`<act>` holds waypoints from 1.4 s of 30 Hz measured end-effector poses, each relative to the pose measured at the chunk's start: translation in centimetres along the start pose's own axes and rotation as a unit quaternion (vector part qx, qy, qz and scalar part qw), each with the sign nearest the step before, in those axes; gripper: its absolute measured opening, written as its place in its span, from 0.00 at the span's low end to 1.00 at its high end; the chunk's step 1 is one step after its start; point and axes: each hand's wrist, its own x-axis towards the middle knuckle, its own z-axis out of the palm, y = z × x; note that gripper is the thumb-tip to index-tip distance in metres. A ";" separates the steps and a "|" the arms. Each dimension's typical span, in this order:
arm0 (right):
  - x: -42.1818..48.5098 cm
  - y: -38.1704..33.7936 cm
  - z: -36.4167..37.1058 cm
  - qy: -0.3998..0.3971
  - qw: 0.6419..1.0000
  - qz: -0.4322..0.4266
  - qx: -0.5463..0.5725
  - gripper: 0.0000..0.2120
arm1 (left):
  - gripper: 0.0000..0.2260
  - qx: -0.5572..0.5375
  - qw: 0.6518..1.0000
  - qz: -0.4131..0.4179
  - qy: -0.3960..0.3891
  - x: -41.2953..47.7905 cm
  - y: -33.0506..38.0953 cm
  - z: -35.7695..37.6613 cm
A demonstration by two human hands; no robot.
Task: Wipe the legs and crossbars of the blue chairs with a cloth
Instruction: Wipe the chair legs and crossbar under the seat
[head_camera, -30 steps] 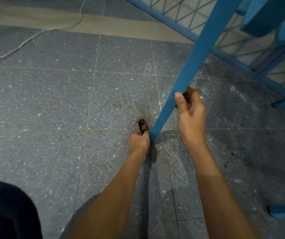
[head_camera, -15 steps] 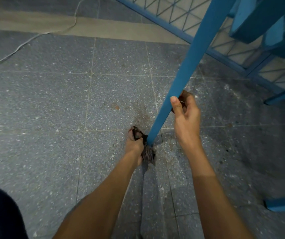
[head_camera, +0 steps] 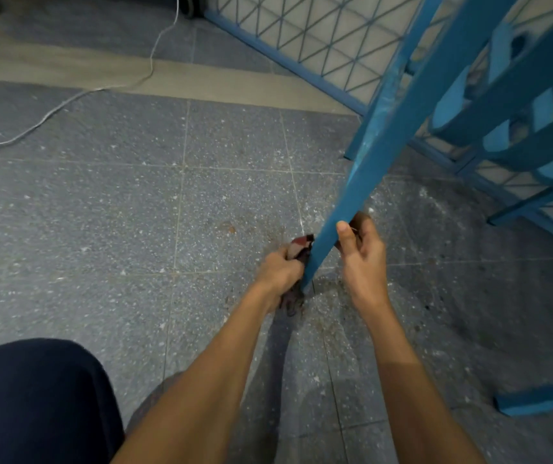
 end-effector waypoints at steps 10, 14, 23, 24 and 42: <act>-0.1 -1.8 -1.8 -0.042 0.998 0.036 -0.042 0.15 | 0.12 -0.137 0.969 0.206 -0.017 -2.8 6.4 1.4; 0.4 -3.2 -3.0 -0.002 0.998 0.023 -0.062 0.16 | 0.11 -0.163 0.982 0.099 0.009 -1.0 0.8 1.4; 0.5 -5.7 -3.7 0.086 0.994 0.033 -0.052 0.13 | 0.21 -0.131 0.954 0.264 0.045 -4.4 9.5 3.9; 0.4 -5.9 -3.8 0.113 0.992 0.041 -0.032 0.11 | 0.21 -0.127 0.949 0.287 0.042 -4.5 10.3 3.8; 1.4 -13.9 -12.7 0.415 0.869 -0.065 -0.260 0.16 | 0.21 -0.101 0.971 0.202 -0.075 -3.2 14.9 1.4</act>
